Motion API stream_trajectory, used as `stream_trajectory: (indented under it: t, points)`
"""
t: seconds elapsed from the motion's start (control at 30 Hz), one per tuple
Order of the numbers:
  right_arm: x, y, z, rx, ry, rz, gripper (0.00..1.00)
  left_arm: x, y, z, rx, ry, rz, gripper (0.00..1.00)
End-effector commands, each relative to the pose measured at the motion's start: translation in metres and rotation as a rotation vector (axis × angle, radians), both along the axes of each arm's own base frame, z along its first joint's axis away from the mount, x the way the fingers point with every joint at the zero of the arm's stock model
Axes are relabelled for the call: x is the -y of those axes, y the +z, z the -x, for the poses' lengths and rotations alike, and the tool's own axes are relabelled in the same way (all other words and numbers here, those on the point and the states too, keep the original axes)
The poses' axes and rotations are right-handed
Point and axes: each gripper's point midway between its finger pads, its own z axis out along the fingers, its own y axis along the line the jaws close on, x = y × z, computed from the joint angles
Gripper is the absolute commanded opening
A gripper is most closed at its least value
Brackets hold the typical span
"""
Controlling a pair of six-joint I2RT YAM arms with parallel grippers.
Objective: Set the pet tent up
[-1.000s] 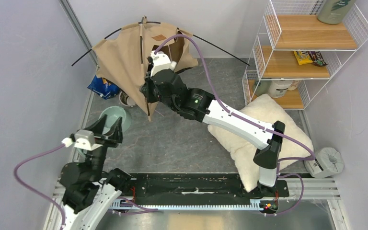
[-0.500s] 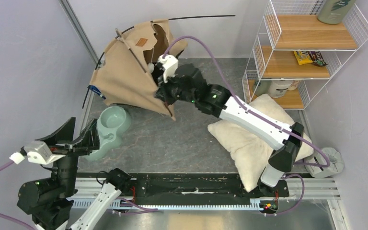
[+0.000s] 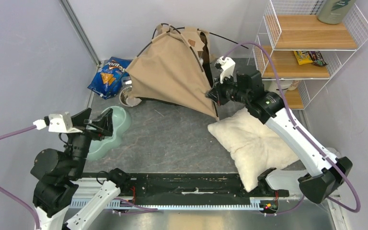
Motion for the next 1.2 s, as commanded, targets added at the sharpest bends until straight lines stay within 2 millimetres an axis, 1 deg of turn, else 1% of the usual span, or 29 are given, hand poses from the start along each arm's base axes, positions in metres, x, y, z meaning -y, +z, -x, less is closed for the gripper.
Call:
stream_trajectory:
  t: [0.0,0.07,0.2,0.23,0.33,0.4,0.43,0.5,0.53,0.6,0.67,0.7,0.77,0.8,0.9,0.97,1.03,1.1,1.13,1.17]
  points:
    - [0.018,-0.011,0.032,-0.031,0.103,0.024,0.00,0.001,-0.012,-0.022,-0.088,0.067,0.024,0.84]
    - [0.029,-0.015,0.039,-0.048,0.096,0.032,0.04,0.002,-0.015,-0.033,-0.119,0.094,0.011,0.84]
    - [0.045,-0.025,0.046,-0.082,0.063,0.049,0.16,0.019,-0.022,-0.061,-0.198,0.090,-0.067,0.87]
    - [0.049,-0.028,0.046,-0.089,0.045,0.052,0.20,0.022,-0.029,-0.071,-0.224,0.103,-0.087,0.88]
    - [0.060,-0.028,0.048,-0.094,-0.026,0.042,0.37,0.033,-0.041,-0.095,-0.266,0.119,-0.116,0.89]
    - [0.066,-0.021,0.049,-0.090,-0.078,0.017,0.52,0.037,-0.046,-0.107,-0.268,0.130,-0.114,0.89]
    - [0.067,-0.017,0.050,-0.084,-0.091,0.003,0.59,0.040,-0.050,-0.111,-0.279,0.130,-0.123,0.88]
    - [0.069,-0.007,0.052,-0.082,-0.124,-0.035,0.72,0.042,-0.056,-0.116,-0.299,0.130,-0.137,0.88]
    - [0.071,-0.002,0.051,-0.084,-0.151,-0.060,0.75,0.043,-0.059,-0.117,-0.308,0.132,-0.144,0.87]
    - [0.069,0.012,0.049,-0.102,-0.203,-0.141,0.77,0.041,-0.062,-0.115,-0.326,0.138,-0.147,0.87]
    - [0.054,0.023,0.047,-0.158,-0.191,-0.256,0.76,0.037,-0.062,-0.112,-0.338,0.145,-0.138,0.86]
    - [0.043,0.027,0.046,-0.204,-0.180,-0.326,0.73,0.035,-0.063,-0.110,-0.345,0.152,-0.133,0.86]
    - [0.016,0.037,0.044,-0.233,-0.147,-0.445,0.71,0.030,-0.062,-0.105,-0.351,0.167,-0.123,0.85]
    - [0.001,0.040,0.045,-0.230,-0.134,-0.480,0.71,0.028,-0.063,-0.103,-0.357,0.174,-0.122,0.84]
    - [-0.040,0.051,0.045,-0.181,-0.179,-0.515,0.72,0.022,-0.068,-0.096,-0.380,0.188,-0.122,0.82]
    - [-0.071,0.047,0.039,-0.240,-0.222,-0.572,0.72,0.015,-0.076,-0.088,-0.408,0.211,-0.126,0.81]
    - [-0.097,0.036,0.031,-0.302,-0.287,-0.607,0.72,0.006,-0.082,-0.079,-0.431,0.241,-0.115,0.80]
    - [-0.125,0.027,0.029,-0.317,-0.333,-0.624,0.72,-0.005,-0.083,-0.068,-0.441,0.286,-0.088,0.79]
    - [-0.140,0.026,0.029,-0.307,-0.337,-0.635,0.72,-0.009,-0.082,-0.063,-0.441,0.296,-0.072,0.78]
    - [-0.155,0.020,0.030,-0.303,-0.359,-0.641,0.74,-0.012,-0.080,-0.058,-0.439,0.300,-0.058,0.77]
